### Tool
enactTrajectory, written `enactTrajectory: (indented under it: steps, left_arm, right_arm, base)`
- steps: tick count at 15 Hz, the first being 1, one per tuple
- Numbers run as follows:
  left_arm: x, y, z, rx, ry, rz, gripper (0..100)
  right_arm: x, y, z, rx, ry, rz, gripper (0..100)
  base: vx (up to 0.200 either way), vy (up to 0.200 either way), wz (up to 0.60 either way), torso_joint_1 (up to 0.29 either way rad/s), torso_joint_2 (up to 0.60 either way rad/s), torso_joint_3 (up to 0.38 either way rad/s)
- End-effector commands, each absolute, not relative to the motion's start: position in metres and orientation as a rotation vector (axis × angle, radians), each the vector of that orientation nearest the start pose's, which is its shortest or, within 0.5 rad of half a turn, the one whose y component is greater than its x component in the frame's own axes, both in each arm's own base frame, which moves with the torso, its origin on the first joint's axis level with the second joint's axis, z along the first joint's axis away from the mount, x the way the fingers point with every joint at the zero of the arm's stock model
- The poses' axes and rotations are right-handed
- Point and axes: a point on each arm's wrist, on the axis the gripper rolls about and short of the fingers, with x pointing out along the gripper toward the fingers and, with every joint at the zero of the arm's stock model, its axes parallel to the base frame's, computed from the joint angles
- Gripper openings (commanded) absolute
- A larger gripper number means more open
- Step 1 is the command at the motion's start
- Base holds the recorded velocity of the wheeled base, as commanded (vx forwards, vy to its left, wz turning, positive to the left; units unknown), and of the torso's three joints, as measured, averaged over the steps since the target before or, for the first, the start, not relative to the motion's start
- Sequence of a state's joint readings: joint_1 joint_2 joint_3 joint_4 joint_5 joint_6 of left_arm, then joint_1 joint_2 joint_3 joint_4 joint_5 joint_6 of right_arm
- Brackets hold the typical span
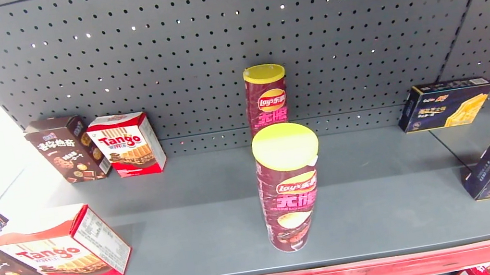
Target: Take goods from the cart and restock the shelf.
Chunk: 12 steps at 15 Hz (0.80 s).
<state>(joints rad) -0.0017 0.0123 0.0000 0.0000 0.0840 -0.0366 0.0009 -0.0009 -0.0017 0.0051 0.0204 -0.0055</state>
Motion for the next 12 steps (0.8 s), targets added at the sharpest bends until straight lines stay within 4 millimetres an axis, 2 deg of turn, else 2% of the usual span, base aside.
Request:
enactTrajectory:
  steps: [1, 12]
  left_arm:
    - [-0.0218, 0.0019, 0.0758, -0.036, 0.012, 0.083, 100]
    - [-0.0218, 0.0019, 0.0758, -0.036, 0.012, 0.083, 100]
  right_arm:
    - [-0.0229, 0.0004, 0.0753, -0.006, 0.005, 0.023, 100]
    - [-0.0229, 0.0004, 0.0754, -0.008, 0.003, 0.023, 100]
  base:
    - [0.0, 0.0, 0.0, 0.0, 0.0, 0.0]
    - [0.0, 0.0, 0.0, 0.0, 0.0, 0.0]
